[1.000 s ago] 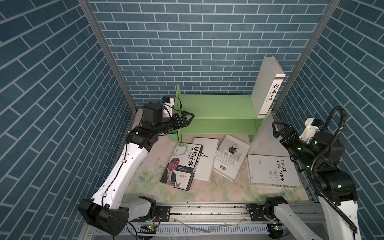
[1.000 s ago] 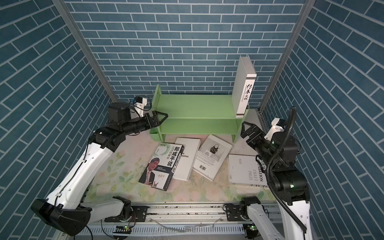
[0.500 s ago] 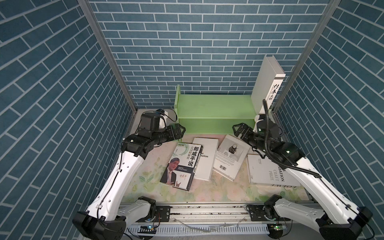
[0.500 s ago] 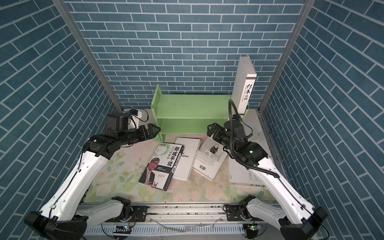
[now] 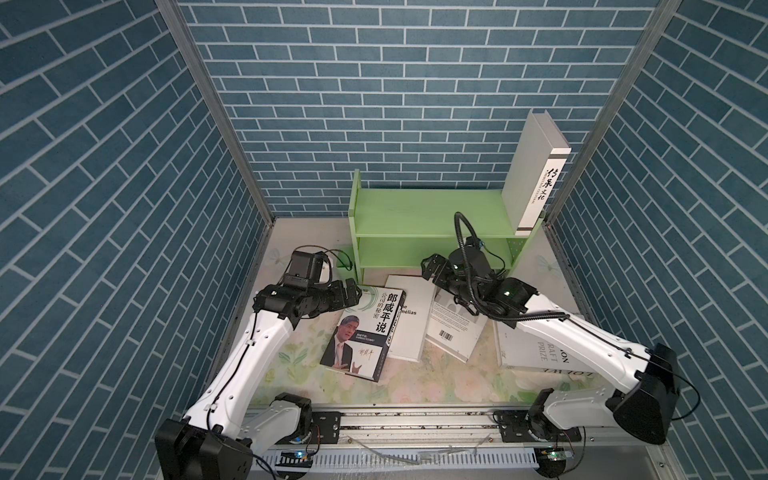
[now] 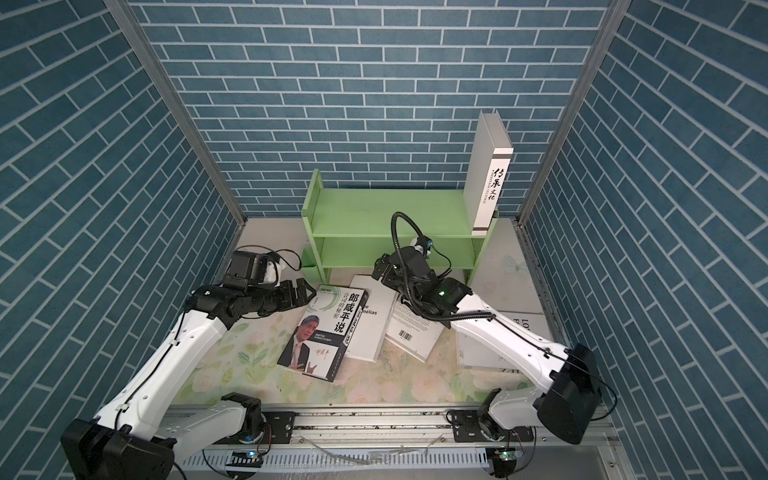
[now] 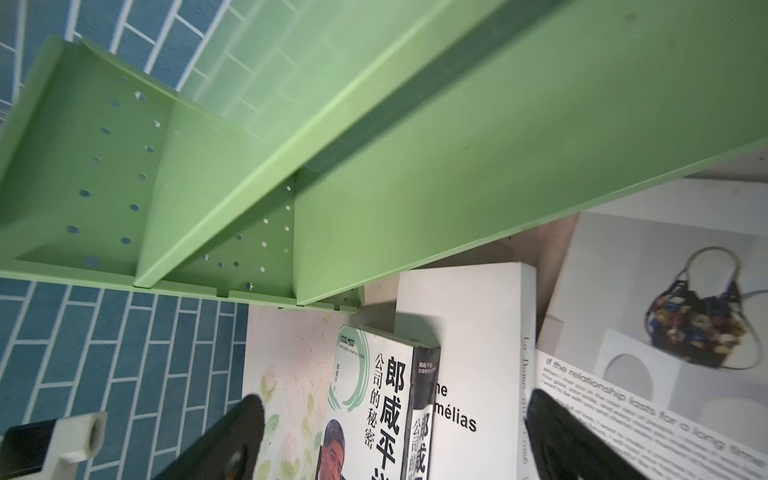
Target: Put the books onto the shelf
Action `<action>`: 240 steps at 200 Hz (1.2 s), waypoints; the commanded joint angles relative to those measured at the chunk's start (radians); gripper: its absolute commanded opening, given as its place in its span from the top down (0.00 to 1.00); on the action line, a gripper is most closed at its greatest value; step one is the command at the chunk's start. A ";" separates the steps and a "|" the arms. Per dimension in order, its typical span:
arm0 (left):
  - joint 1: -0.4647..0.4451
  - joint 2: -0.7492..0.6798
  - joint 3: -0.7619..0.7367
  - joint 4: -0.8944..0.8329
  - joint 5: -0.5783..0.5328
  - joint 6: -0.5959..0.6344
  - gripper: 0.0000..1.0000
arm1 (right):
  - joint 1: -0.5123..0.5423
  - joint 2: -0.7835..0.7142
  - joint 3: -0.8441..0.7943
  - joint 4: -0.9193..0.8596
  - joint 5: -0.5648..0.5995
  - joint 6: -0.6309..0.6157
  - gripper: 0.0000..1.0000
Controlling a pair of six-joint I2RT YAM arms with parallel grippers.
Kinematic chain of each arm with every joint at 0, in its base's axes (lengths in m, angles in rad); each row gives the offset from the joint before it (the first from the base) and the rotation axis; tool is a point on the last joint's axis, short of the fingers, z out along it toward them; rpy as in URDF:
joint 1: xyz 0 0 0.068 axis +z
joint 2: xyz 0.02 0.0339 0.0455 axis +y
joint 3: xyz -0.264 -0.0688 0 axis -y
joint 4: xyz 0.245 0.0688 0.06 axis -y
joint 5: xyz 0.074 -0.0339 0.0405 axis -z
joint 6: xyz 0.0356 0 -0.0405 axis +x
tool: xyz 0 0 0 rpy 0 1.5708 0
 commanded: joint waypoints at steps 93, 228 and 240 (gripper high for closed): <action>0.104 0.070 -0.238 0.082 0.000 -0.044 0.00 | 0.036 0.308 0.066 0.074 -0.098 0.206 0.02; 0.119 0.212 -0.323 0.266 0.120 -0.175 0.01 | 0.015 0.342 0.097 -0.063 -0.287 0.121 0.02; 0.102 0.213 -0.324 0.286 0.131 -0.194 0.01 | 0.013 0.350 0.081 -0.037 -0.309 0.126 0.02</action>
